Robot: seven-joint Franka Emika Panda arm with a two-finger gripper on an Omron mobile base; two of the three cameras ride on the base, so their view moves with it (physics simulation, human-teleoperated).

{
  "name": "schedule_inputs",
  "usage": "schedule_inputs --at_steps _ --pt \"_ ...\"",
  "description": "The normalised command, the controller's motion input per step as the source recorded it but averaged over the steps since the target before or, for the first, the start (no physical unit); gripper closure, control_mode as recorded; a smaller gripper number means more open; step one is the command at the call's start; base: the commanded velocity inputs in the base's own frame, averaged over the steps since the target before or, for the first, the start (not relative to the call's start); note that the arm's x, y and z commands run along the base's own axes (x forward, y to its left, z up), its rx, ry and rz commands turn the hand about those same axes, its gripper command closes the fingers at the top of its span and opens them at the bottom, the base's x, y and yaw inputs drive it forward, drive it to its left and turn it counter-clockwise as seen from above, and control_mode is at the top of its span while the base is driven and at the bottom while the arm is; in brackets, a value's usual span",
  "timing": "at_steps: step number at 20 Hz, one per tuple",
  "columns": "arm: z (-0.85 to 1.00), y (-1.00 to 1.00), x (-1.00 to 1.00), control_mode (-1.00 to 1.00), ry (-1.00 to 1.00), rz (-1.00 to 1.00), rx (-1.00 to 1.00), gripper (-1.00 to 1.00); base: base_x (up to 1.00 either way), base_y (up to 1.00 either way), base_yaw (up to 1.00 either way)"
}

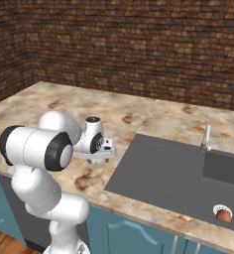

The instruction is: Clear the mugs and bowl far away from the sink.

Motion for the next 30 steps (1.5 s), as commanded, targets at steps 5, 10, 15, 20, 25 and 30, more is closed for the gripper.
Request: schedule_inputs --at_steps 5,10,15,20,25,30 --pt "0.0 0.04 -0.02 -1.0 0.0 0.0 0.0 1.0 0.0 0.0 0.0" --pt "-0.03 0.0 0.0 -1.0 0.0 0.0 0.0 1.0 0.0 0.0 0.0" --pt "-0.06 0.0 0.0 -1.0 0.0 0.0 0.02 1.0 0.0 0.0 0.0" --pt "0.08 0.01 -0.23 -1.0 -0.06 0.0 0.0 1.0 0.0 0.0 0.0" --pt "0.91 0.0 -0.7 -1.0 -0.09 0.0 -0.02 1.0 0.0 0.0 0.0" --pt "1.0 0.0 -0.55 -1.0 -0.01 0.0 -0.03 1.0 0.0 0.0 0.0"
